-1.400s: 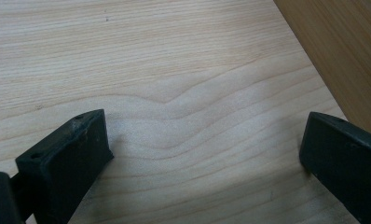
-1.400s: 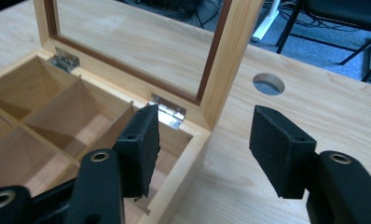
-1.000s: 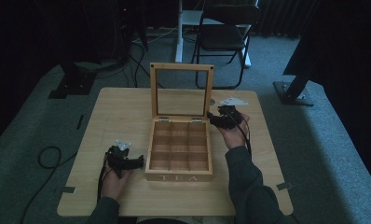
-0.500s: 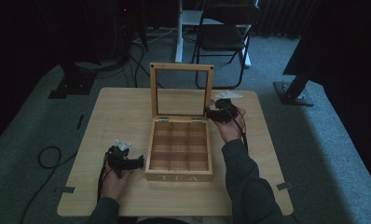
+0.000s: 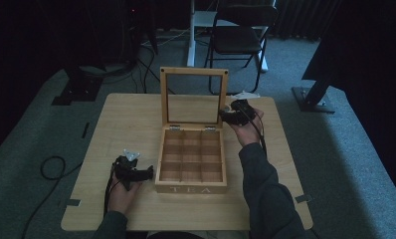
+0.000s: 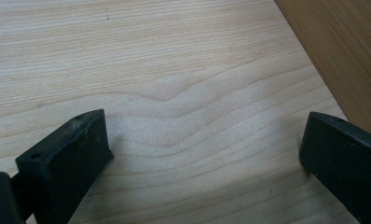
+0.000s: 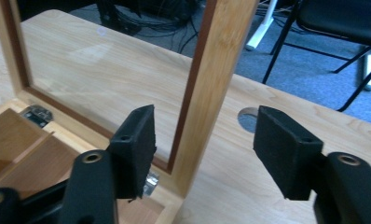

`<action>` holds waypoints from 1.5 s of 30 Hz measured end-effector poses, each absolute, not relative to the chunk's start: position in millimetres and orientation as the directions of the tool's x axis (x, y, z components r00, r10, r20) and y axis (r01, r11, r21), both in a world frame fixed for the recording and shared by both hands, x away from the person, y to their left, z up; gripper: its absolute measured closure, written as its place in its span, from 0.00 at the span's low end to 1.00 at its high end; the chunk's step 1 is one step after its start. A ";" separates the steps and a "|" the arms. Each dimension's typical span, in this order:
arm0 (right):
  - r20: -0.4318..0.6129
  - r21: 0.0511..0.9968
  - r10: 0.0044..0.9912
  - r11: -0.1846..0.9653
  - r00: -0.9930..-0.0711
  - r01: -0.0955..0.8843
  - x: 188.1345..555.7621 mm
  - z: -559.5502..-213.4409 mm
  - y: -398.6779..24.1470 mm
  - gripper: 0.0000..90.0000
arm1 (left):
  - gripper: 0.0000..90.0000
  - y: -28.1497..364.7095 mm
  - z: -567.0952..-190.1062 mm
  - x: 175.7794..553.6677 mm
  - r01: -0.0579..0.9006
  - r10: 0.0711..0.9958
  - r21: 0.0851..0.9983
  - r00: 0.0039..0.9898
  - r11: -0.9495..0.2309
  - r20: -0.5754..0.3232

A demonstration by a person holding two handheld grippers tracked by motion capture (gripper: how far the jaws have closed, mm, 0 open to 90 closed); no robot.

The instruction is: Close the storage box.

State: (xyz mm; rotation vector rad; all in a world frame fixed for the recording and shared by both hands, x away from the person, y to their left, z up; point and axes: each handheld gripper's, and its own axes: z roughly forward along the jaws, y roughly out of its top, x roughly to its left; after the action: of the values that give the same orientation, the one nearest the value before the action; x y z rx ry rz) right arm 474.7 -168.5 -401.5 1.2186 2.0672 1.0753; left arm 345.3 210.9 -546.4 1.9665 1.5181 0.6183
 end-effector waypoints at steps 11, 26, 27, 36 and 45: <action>-0.008 0.846 0.887 0.252 -0.463 0.469 490.9 -397.4 -167.6 0.55 | 0.02 210.9 -546.4 345.3 0.704 0.969 0.685 0.248 -0.190 0.015; 0.000 0.847 0.883 0.250 -0.469 0.470 506.1 -383.7 -162.5 0.48 | 0.02 210.8 -546.4 345.3 0.703 0.969 0.685 0.247 -0.190 0.015; 0.005 0.848 0.882 0.246 -0.471 0.469 507.9 -383.3 -163.0 0.48 | 0.02 210.8 -546.4 345.3 0.703 0.969 0.685 0.247 -0.189 0.014; 0.026 0.848 0.873 0.239 -0.488 0.473 521.6 -382.0 -161.4 0.51 | 0.02 210.7 -546.5 345.3 0.702 0.969 0.687 0.246 -0.187 0.013; 0.001 0.849 0.866 0.264 -0.500 0.458 522.2 -375.5 -152.4 0.54 | 0.02 210.8 -546.5 345.3 0.703 0.969 0.686 0.246 -0.188 0.014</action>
State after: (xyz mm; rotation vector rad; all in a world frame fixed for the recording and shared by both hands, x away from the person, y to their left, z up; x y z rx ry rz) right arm 522.2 -152.4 -375.5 1.1953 2.0694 1.1495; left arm 345.3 210.8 -546.5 1.9642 1.5188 0.6185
